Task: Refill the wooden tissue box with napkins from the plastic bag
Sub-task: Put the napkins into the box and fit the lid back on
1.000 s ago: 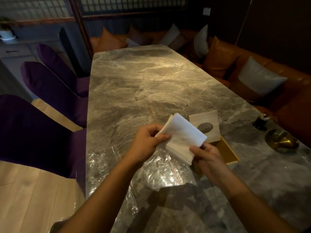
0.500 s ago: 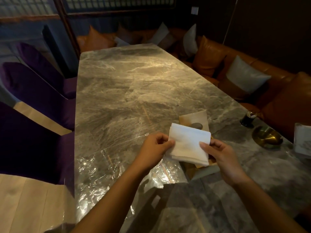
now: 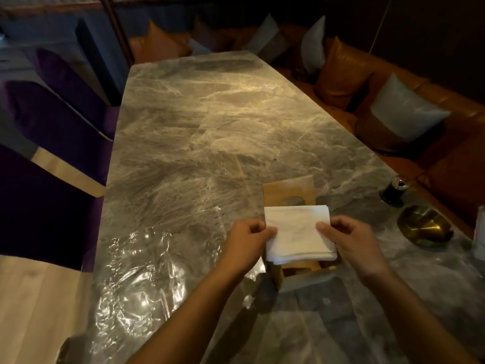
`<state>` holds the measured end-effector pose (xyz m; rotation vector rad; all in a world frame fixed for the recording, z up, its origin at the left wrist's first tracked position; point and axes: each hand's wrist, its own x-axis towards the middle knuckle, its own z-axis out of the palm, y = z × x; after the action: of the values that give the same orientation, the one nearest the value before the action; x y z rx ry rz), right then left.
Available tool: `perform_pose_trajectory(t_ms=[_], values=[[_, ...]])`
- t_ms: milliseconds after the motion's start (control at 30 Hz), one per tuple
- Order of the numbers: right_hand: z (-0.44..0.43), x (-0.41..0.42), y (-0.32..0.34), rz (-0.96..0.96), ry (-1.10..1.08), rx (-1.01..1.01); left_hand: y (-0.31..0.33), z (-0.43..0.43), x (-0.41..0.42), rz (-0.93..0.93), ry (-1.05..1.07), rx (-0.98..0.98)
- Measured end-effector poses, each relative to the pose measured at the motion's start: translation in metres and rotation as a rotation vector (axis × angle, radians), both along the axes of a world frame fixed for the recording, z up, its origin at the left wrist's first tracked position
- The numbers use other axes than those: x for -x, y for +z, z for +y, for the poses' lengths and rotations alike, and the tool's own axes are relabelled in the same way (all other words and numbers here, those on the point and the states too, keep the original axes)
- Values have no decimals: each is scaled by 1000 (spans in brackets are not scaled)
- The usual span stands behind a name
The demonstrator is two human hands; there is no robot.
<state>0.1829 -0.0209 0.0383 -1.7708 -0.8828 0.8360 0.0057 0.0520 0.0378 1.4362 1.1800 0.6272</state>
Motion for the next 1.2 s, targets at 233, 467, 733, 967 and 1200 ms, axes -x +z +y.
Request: perform_pose_trajectory(t_ms=[233,467,733,967,1200], values=[[14,-25,-22,-243,141,150,-21,-5,-17,143,123,66],[17,-34,-32,-771,284,264,-31,-24,-33,584,70,-310],[17,-32,-47,-1085,334,171,-32,-33,-47,836,32,-528],[25,-24,-59,-1116,378,264,-55,-31,-57,1152,50,-529],[29,-22,-63,-1121,460,371,-64,-30,-66,1060,88,-534]])
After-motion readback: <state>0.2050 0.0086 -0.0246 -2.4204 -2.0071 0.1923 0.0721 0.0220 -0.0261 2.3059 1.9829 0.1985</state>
